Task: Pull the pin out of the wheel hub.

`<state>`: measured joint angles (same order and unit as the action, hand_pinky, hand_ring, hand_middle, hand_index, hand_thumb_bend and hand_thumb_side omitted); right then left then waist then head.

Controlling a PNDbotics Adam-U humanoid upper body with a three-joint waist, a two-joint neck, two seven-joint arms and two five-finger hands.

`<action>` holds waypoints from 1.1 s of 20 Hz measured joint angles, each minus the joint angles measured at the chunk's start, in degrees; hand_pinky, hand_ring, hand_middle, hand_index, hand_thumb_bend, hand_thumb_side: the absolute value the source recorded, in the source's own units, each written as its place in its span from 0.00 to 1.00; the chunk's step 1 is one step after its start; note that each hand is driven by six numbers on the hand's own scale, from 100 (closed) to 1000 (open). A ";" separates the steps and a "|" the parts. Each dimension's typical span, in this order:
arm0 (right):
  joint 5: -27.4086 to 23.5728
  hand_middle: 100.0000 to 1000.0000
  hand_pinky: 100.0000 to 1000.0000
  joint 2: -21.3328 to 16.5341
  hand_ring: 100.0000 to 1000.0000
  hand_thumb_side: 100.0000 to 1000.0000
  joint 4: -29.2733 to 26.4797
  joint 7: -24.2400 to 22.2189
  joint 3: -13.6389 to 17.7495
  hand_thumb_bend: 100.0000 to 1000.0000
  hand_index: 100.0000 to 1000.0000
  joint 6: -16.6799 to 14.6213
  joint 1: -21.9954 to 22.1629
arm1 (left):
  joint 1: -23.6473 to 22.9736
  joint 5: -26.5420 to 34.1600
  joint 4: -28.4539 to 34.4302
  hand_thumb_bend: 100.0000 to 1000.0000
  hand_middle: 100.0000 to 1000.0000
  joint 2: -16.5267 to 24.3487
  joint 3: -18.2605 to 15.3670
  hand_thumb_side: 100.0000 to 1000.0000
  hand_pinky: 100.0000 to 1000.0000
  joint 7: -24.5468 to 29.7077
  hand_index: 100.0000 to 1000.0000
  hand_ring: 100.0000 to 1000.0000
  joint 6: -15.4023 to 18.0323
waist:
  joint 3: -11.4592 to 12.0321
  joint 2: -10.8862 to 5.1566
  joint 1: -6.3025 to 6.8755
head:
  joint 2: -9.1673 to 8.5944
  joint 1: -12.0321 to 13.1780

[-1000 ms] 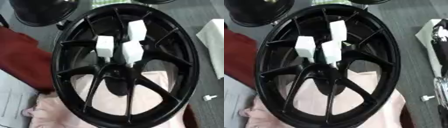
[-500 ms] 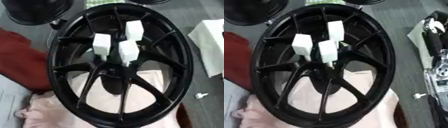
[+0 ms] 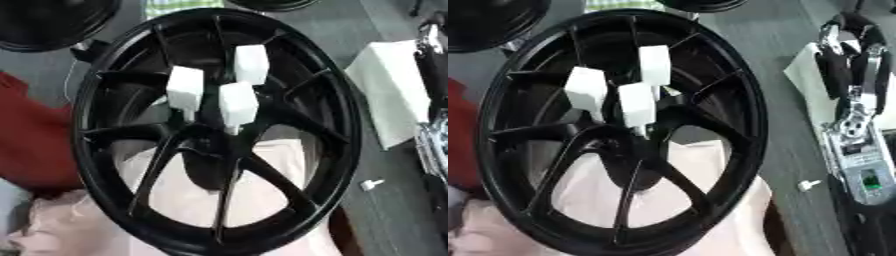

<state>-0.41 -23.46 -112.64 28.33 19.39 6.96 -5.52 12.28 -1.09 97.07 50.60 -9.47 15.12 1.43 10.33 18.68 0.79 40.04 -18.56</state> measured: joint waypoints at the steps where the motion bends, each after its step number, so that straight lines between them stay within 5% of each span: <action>1: 0.00 0.68 0.86 0.00 0.95 0.50 0.00 0.00 0.00 0.00 0.75 0.00 0.01 | -0.71 -1.19 -0.34 0.11 0.69 -0.75 -0.34 1.00 0.83 0.64 0.89 0.74 -0.33 | -0.01 0.00 -0.09 | -0.10 -0.02; 4: 0.00 0.68 0.86 0.01 0.95 0.50 -0.03 0.03 0.01 0.00 0.75 -0.02 0.04 | -1.88 -2.63 -0.65 0.00 0.64 -2.86 -1.45 1.00 0.80 0.95 0.83 0.70 -1.31 | 0.00 -0.24 -0.30 | -0.30 -0.13; 6: 0.00 0.68 0.86 0.01 0.95 0.50 -0.12 0.07 0.02 0.00 0.75 -0.04 0.05 | -2.06 -1.11 0.24 0.00 0.51 -3.94 -1.98 0.77 0.72 -0.02 0.72 0.59 -1.21 | 0.01 -0.37 -0.30 | -0.32 -0.14; 10: -0.01 0.68 0.86 0.03 0.95 0.50 -0.15 0.05 -0.01 0.00 0.75 -0.06 -0.02 | -2.15 5.47 4.34 0.00 0.43 -6.23 -2.08 0.60 0.68 -4.34 0.67 0.52 0.42 | -0.07 -0.75 -0.45 | -0.33 -0.12; 15: -0.06 0.68 0.85 0.04 0.95 0.50 -0.17 -0.27 -0.39 0.00 0.75 -0.18 -0.91 | -2.16 11.52 11.19 0.00 0.41 -11.56 -0.99 0.65 0.66 -8.06 0.65 0.49 0.72 | -0.48 -0.88 -0.76 | -0.35 0.25; 22: -0.17 0.68 0.85 0.06 0.95 0.49 -0.18 -0.72 -0.81 0.00 0.75 -0.32 -2.03 | -2.18 15.87 16.19 0.00 0.43 -22.85 0.82 0.71 0.67 -6.48 0.67 0.51 -1.80 | -0.93 -0.88 -1.28 | -0.83 0.89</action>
<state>-0.58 -23.40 -112.82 27.61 18.58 6.64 -7.55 10.11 14.78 113.25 27.75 -8.65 8.63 -0.37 9.41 17.80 -0.49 39.21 -17.68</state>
